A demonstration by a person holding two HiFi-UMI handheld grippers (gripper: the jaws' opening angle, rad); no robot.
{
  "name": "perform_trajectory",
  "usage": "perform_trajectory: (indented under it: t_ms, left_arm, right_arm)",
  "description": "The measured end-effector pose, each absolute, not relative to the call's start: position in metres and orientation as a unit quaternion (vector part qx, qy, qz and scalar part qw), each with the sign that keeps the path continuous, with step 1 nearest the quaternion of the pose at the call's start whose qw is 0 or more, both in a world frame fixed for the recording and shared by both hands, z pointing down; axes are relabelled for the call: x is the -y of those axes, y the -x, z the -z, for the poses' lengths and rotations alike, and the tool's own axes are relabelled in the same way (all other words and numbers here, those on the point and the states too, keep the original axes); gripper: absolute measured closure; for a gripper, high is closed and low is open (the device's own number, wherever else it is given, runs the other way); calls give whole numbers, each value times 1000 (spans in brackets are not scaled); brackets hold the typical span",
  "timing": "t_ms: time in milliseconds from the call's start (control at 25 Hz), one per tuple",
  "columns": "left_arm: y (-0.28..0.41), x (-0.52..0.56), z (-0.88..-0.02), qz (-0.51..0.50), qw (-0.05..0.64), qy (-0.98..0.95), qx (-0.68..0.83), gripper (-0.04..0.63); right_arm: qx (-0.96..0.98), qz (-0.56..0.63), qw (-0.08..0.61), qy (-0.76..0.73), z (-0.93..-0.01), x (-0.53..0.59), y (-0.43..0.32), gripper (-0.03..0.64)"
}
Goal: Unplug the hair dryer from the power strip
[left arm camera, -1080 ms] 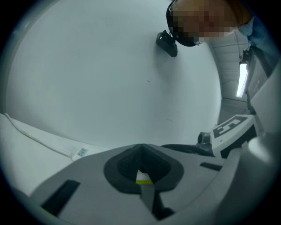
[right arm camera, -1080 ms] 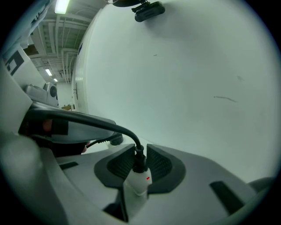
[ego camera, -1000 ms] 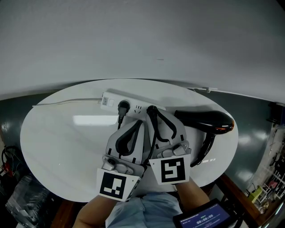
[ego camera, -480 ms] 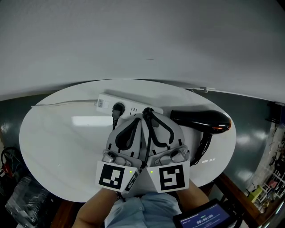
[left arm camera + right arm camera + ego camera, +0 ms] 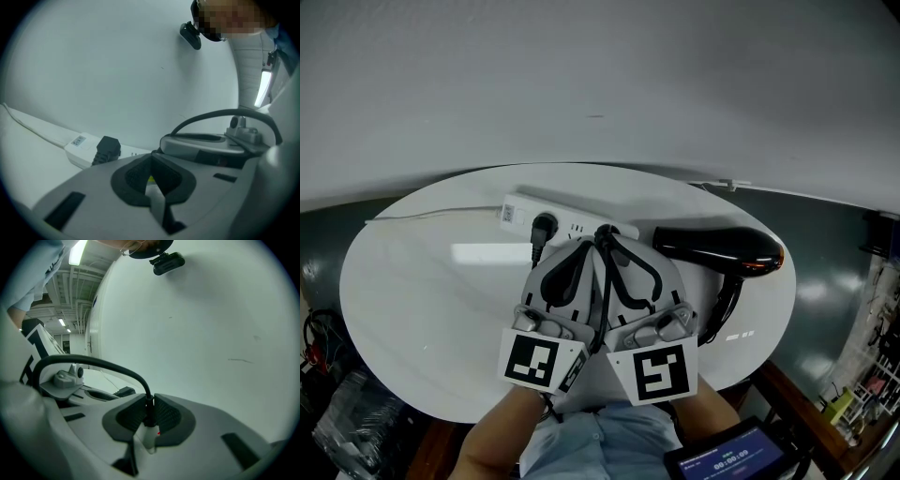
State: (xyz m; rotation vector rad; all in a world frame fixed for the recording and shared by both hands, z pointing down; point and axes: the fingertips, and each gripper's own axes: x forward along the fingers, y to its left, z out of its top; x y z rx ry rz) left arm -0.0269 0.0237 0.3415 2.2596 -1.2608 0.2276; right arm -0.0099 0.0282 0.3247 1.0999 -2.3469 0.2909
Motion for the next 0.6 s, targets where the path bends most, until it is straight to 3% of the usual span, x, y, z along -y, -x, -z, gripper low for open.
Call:
perform_trajectory:
  t_ms: [600]
  left_arm:
    - [24, -22, -345, -87, 273, -852, 438, 598]
  right_arm:
    - [873, -101, 261, -399, -323, -30, 8, 577]
